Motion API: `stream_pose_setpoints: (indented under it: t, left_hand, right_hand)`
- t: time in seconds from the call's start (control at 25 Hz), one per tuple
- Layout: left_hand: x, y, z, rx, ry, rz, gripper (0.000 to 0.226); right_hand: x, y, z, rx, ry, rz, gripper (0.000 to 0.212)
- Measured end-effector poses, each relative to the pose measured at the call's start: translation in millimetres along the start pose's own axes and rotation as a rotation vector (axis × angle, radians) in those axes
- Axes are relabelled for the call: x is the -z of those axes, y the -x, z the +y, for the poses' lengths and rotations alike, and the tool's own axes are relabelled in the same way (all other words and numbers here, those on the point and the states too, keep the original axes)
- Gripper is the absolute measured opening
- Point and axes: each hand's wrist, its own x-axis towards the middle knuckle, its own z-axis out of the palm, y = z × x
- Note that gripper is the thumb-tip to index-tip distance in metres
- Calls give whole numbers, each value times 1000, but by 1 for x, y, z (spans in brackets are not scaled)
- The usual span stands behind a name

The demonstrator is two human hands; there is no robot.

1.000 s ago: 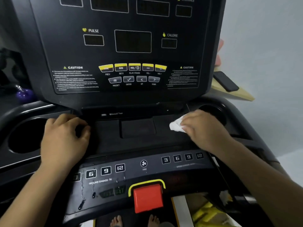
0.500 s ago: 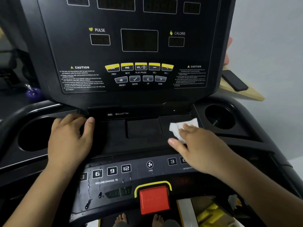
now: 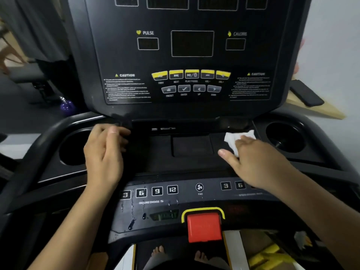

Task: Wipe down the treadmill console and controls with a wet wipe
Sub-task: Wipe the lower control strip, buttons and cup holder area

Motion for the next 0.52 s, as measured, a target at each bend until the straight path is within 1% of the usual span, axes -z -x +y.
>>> stream_pose_setpoints:
  t: [0.04,0.12,0.2,0.28,0.4,0.48,0.52]
  left_hand:
    - [4,0,-1,52,83,49,38]
    - [15,2,-2,89,140,106,38]
    - [26,5,-4,74,107,110,38]
    - [35,7,-9,93,66,122,41]
    - [35,10,-8,147,50,131,42]
    - [24,10,3,129,55,55,41]
    - [18,10,10,87,44,-17,42]
  right_hand:
    - [-1,-8,-5,-31,7,17,77]
    - [-1,-18,-11,-75,115,36,70]
    - [0,-16,0,-123,257,55,71]
    - [3,-10,12,-177,312,91,74]
    - [0,-14,15,-222,291,91,74]
    - [3,-21,18,-205,217,45,66]
    - [7,-23,22,-194,144,17,60]
